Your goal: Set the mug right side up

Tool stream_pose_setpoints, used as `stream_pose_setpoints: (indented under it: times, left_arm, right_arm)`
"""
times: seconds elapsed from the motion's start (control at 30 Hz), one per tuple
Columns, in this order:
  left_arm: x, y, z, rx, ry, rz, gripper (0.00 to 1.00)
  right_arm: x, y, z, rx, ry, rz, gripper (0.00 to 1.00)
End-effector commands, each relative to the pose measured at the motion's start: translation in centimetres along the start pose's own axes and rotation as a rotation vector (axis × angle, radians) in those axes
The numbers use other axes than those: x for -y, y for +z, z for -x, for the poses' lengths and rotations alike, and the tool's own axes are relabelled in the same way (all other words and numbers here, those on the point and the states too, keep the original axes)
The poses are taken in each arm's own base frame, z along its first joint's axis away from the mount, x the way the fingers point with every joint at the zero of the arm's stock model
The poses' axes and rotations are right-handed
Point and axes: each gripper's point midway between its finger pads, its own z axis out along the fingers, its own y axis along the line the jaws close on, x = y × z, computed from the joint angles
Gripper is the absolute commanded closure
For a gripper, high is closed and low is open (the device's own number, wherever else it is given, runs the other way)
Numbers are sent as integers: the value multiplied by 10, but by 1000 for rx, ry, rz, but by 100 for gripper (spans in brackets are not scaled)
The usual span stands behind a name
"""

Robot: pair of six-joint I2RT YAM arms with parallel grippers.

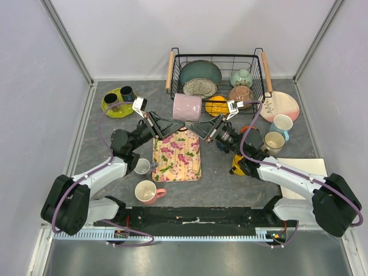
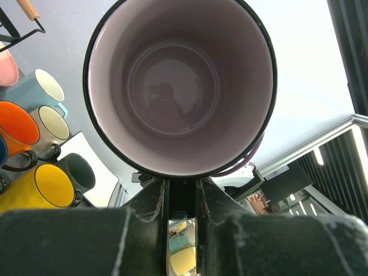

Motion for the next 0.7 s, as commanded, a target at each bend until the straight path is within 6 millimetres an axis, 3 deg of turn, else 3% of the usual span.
stream_pose_setpoints:
  times: [0.0,0.07,0.2,0.3,0.4,0.57,0.63,0.67]
  left_arm:
    - [25,-12,-43,-195,28,-98,98]
    - [23,-13,-48,-214,23,-94,98]
    - [22,-14,-55,-242,24,-92,98]
    - [20,-15,-59,-256,23,-89,98]
    - [18,-17,-62,-268,26,-80,98]
    - [8,-19,-64,-272,30,-35,96]
    - [3,-18,-63,-275,31,-7,88]
    - [0,-18,-63,-275,31,2,79]
  right_arm:
    - [-31,14,33,120,-50,94,68]
    - [-30,16,34,123,-49,81,59]
    - [-28,20,38,134,-54,73,60]
    - [-28,22,39,134,-57,80,75]
    - [-28,21,42,137,-70,83,98]
    - [-21,19,38,96,-122,46,100]
    - [-19,19,37,78,-146,23,100]
    - [-18,19,35,63,-168,18,100]
